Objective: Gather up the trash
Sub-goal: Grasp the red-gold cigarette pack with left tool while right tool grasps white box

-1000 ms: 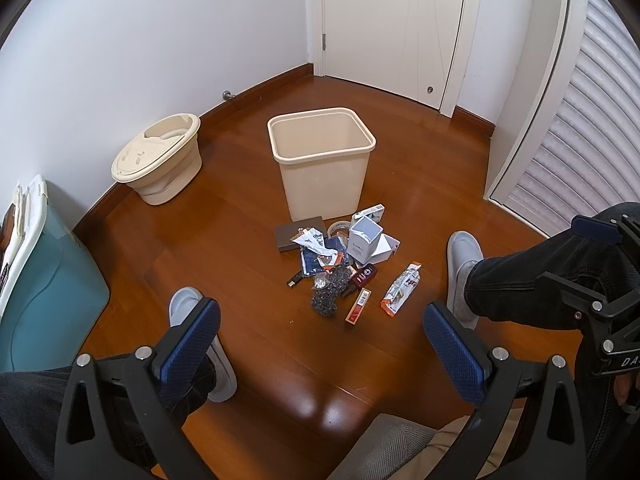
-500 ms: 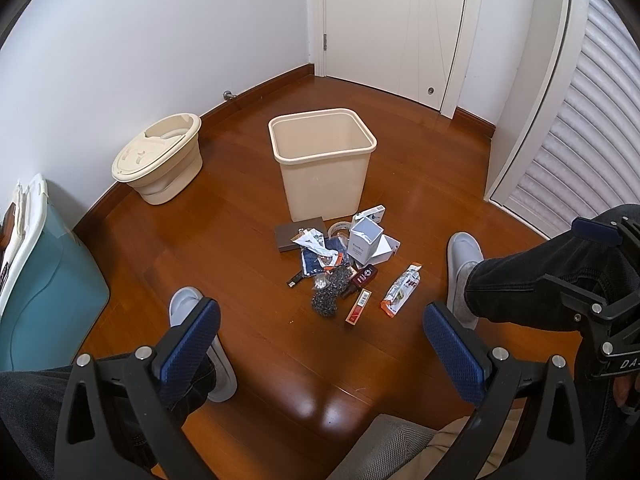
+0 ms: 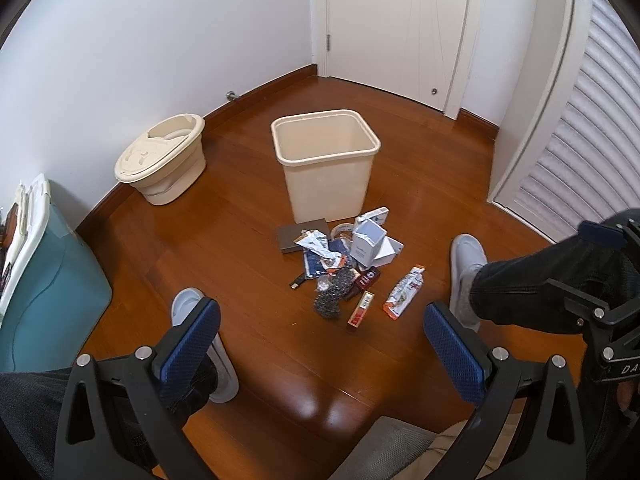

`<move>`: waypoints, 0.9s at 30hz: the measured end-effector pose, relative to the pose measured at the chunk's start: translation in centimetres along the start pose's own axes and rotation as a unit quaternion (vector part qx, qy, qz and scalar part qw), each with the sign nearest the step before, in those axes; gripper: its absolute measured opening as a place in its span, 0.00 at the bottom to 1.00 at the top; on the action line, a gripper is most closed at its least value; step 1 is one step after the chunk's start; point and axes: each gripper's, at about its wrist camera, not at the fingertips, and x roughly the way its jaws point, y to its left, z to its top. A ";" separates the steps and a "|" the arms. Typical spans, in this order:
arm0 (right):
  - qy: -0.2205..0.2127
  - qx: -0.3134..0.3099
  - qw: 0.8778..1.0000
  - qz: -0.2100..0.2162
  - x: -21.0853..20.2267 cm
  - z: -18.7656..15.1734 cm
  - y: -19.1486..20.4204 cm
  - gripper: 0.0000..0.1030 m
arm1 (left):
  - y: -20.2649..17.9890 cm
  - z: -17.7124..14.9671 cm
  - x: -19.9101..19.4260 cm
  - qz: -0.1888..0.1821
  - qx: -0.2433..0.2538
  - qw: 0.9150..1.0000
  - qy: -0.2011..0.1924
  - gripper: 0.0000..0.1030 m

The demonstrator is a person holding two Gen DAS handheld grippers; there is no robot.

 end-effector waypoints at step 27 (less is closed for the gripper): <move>0.235 0.406 0.882 0.044 37.9 4.9 -12.8 1.00 | 1.8 -0.1 28.3 0.033 -0.190 0.945 0.265 1.00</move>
